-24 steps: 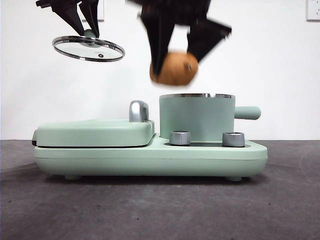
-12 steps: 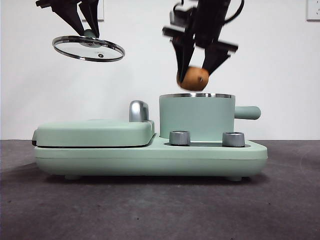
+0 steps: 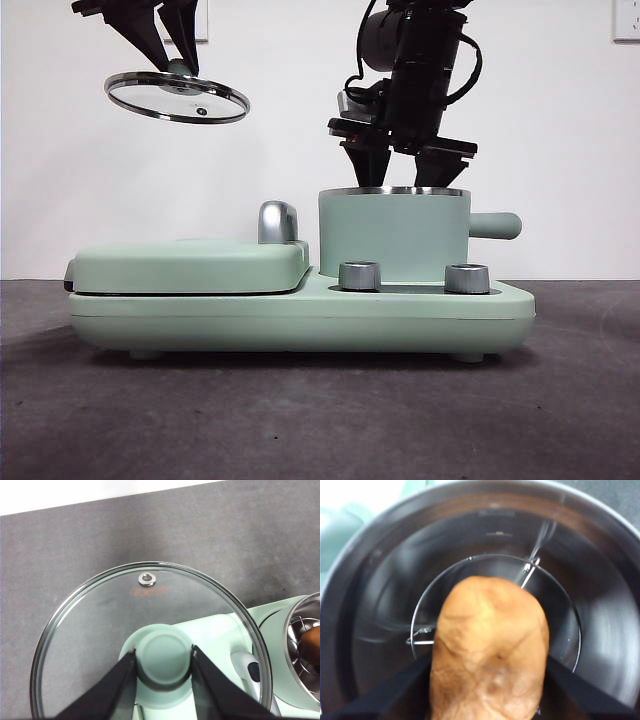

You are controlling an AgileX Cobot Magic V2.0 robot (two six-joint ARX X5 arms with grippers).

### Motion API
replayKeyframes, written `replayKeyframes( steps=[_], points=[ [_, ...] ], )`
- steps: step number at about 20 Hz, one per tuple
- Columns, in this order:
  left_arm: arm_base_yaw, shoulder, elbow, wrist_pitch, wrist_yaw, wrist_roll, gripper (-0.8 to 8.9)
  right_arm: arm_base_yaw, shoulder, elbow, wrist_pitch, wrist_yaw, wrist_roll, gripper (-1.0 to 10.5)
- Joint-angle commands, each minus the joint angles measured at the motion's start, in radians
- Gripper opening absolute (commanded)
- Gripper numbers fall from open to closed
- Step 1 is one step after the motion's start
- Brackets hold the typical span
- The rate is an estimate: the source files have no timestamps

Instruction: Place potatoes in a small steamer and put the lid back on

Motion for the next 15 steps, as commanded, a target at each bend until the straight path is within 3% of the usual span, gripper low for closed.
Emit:
replayKeyframes(
  steps=[1,7,15],
  points=[
    [-0.010,-0.002,0.040,0.021,0.000,0.016,0.17,0.003,0.021,0.030,0.011,0.001,-0.011,3.9],
    [-0.041,0.000,0.040,0.023,0.000,0.014,0.17,-0.011,-0.072,0.109,-0.111,0.002,-0.012,3.9],
    [-0.140,0.006,0.040,0.024,0.000,0.013,0.17,-0.030,-0.452,0.039,-0.224,0.061,-0.013,3.9]
  ],
)
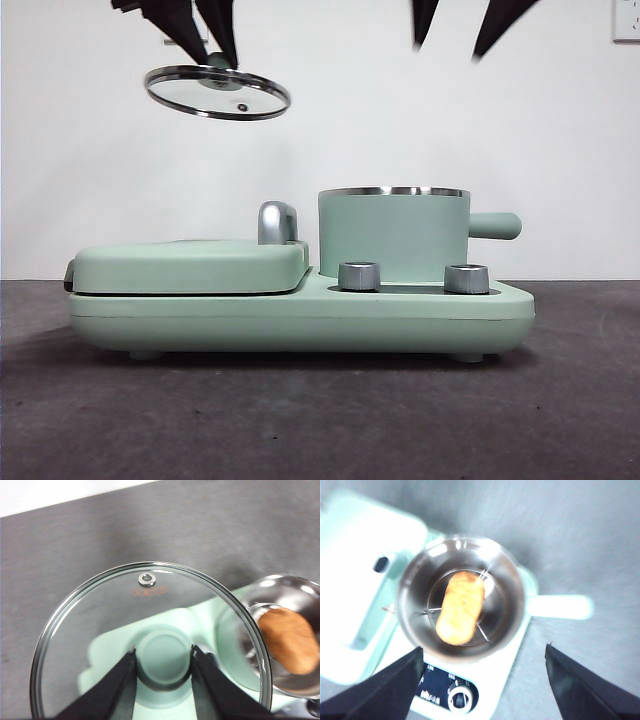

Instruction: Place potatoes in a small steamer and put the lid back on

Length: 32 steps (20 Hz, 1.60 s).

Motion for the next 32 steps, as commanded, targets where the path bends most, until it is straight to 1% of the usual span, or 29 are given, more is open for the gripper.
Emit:
replayKeyframes(
  steps=[1,2,4,7,10,12,13,15,17,19,22,27,32],
  points=[
    [-0.042,0.009,0.040,0.023,0.000,0.013,0.17,0.006,-0.134,-0.058,-0.073,0.003,-0.010,3.9],
    [-0.058,0.011,0.040,0.023,0.000,0.013,0.17,0.007,-0.193,-0.102,-0.073,0.003,-0.010,3.9],
    [-0.097,0.018,0.039,0.023,0.000,0.014,0.17,0.009,-0.348,-0.244,-0.073,0.003,-0.010,3.9],
    [-0.162,0.023,0.034,0.029,0.000,0.019,0.17,0.009,-0.598,-0.503,-0.052,0.002,-0.010,3.9],
    [-0.218,0.024,0.032,0.041,0.000,0.025,0.17,0.009,-0.853,-0.770,0.085,-0.017,-0.010,3.9],
    [-0.253,0.024,0.032,0.061,0.000,0.025,0.17,0.009,-1.017,-0.936,0.193,-0.055,-0.010,3.9],
    [-0.269,0.024,0.032,0.076,0.000,0.025,0.17,0.009,-1.104,-1.014,0.233,-0.070,-0.002,3.9],
    [-0.294,0.032,0.031,0.103,0.000,0.025,0.17,0.009,-1.228,-1.114,0.257,-0.084,0.029,3.9],
    [-0.312,0.050,0.031,0.122,0.000,0.025,0.17,0.009,-1.328,-1.176,0.245,-0.084,0.061,3.9],
    [-0.324,0.082,0.031,0.137,0.000,0.026,0.17,0.009,-1.395,-1.200,0.245,-0.084,0.092,3.9],
    [-0.324,0.142,0.031,0.197,0.000,0.032,0.17,0.008,-1.438,-1.201,0.250,-0.083,0.126,3.9],
    [-0.323,0.213,0.031,0.256,0.000,0.032,0.17,0.008,-1.445,-1.201,0.249,-0.083,0.128,3.9],
    [-0.323,0.246,0.032,0.257,-0.001,0.031,0.17,0.008,-1.445,-1.201,0.249,-0.084,0.129,3.9]
  ],
)
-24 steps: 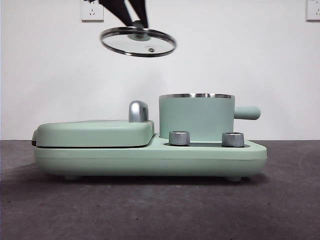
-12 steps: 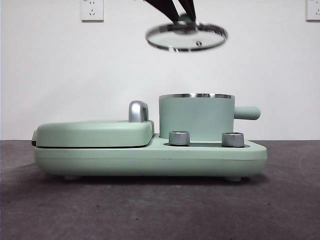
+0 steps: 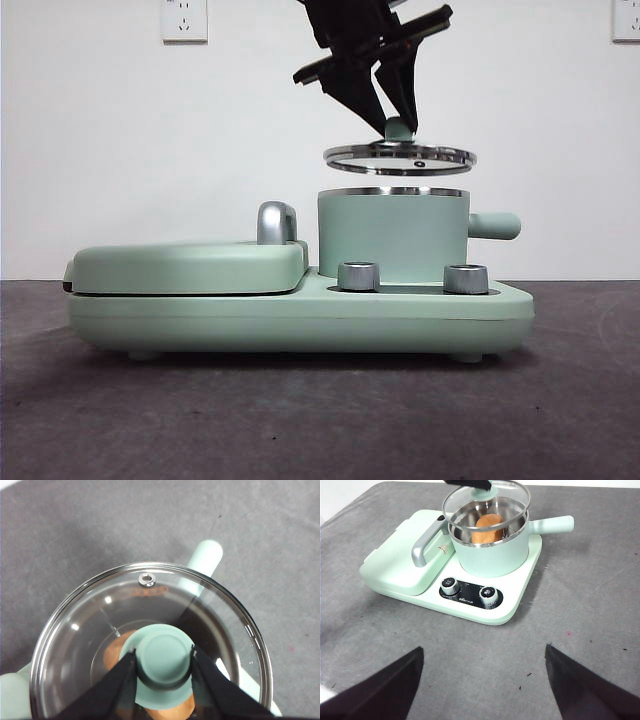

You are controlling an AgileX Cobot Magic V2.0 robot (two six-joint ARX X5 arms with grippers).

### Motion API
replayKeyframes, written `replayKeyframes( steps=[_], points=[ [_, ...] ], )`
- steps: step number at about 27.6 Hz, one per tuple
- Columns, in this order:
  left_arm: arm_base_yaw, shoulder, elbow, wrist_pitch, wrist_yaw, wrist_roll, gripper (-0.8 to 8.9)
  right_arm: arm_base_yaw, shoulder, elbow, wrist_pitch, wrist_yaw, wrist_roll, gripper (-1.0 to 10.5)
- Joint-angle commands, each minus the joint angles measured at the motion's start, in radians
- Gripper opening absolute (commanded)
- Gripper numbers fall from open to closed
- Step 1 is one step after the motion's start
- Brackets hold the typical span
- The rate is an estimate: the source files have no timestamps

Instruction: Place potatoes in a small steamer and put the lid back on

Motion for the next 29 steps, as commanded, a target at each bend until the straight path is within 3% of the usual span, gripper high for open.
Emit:
replayKeyframes(
  steps=[1,29],
  points=[
    [-0.006,0.029,0.032,0.020,-0.006,0.009,0.17,0.005,-0.001,0.009,0.013,0.000,0.014,3.9],
    [-0.004,0.078,0.032,-0.006,-0.039,-0.005,0.17,0.005,-0.001,0.009,0.013,0.000,0.041,3.9]
  ],
)
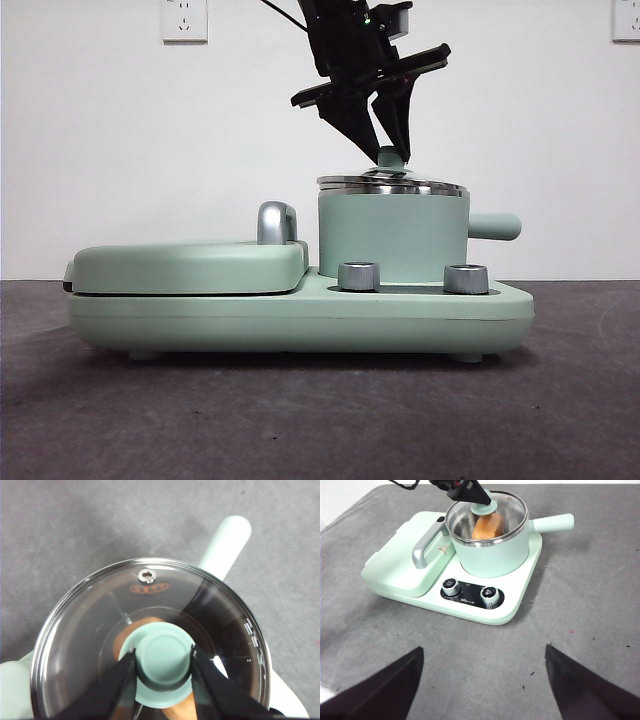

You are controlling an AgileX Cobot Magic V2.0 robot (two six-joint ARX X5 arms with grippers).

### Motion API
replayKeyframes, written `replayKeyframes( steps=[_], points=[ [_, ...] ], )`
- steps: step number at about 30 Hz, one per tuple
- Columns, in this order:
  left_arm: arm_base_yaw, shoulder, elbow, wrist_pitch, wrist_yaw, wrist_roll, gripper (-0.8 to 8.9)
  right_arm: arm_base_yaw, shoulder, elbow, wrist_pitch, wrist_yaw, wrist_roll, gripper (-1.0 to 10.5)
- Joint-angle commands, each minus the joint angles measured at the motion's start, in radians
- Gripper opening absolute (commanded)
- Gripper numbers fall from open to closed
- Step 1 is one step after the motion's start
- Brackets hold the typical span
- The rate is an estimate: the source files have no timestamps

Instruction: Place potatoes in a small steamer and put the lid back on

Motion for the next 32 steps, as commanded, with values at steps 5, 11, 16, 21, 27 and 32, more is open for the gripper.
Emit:
replayKeyframes(
  steps=[5,11,16,21,27,32],
  points=[
    [-0.013,0.040,0.032,0.014,0.039,-0.001,0.15,0.005,-0.001,0.009,0.013,0.000,0.014,3.9],
    [0.000,0.038,0.034,0.017,0.047,-0.002,0.15,0.005,-0.001,0.009,0.013,0.000,0.014,3.9],
    [0.004,0.011,0.034,0.035,0.048,-0.001,0.14,0.005,-0.001,0.009,0.013,0.000,0.014,3.9],
    [0.008,0.010,0.034,0.030,0.074,-0.001,0.14,0.005,-0.001,0.009,0.013,0.000,0.018,3.9],
    [0.023,0.010,0.035,0.026,0.101,-0.001,0.14,0.005,-0.001,0.009,0.013,0.000,0.018,3.9],
    [0.023,0.010,0.035,0.034,0.108,-0.001,0.14,0.005,-0.001,0.009,0.013,0.000,0.018,3.9]
  ],
)
